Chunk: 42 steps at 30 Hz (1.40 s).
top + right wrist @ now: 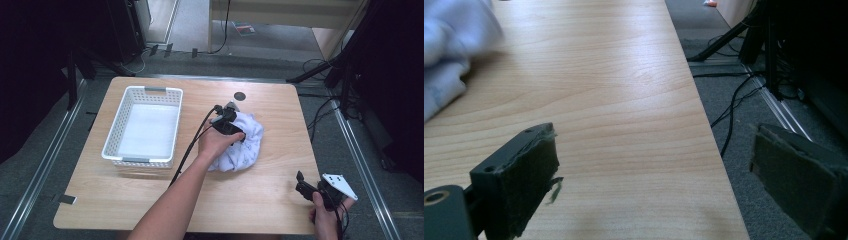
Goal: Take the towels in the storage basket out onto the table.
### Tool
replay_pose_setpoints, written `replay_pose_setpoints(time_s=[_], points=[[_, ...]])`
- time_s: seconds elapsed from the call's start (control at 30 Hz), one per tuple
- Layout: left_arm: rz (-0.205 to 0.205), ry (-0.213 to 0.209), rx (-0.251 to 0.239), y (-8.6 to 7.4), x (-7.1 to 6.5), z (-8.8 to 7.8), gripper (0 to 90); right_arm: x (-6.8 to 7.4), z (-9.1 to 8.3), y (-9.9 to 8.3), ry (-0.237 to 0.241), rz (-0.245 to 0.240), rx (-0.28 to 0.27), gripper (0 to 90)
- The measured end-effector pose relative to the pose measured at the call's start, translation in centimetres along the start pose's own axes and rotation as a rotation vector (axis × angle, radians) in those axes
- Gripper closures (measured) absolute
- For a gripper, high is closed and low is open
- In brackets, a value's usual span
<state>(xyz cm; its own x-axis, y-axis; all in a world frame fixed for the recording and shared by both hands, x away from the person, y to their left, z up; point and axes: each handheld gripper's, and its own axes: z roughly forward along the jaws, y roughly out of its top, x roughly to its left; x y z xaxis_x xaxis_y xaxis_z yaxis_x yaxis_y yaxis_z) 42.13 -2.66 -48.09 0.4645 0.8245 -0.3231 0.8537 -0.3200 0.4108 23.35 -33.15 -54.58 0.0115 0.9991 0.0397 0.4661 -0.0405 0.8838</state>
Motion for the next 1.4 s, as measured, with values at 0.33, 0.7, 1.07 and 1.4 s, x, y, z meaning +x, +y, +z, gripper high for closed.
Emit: replay_pose_setpoints(time_s=[0.33, 0.7, 1.07, 1.4], points=[[0.004, -0.002, -0.031, 0.0, 0.5, -2.5, 0.0, 0.0, 0.0, 0.0, 0.004, 0.004, -0.002, 5.6], [-0.001, 0.046, -0.089, -0.4, 2.4, -7.0, 0.0, 0.0, 0.0, 0.0, 0.008, -0.004, 0.001, 5.5], [-0.032, 0.087, -0.149, -1.4, 5.2, -11.5, 0.0, 0.1, 0.0, 0.0, 0.0, -0.01, 0.0, 5.6], [-0.071, 0.13, -0.192, -3.4, 8.5, -14.7, 0.0, 0.1, 0.0, 0.0, 0.0, -0.013, -0.001, 5.6]])
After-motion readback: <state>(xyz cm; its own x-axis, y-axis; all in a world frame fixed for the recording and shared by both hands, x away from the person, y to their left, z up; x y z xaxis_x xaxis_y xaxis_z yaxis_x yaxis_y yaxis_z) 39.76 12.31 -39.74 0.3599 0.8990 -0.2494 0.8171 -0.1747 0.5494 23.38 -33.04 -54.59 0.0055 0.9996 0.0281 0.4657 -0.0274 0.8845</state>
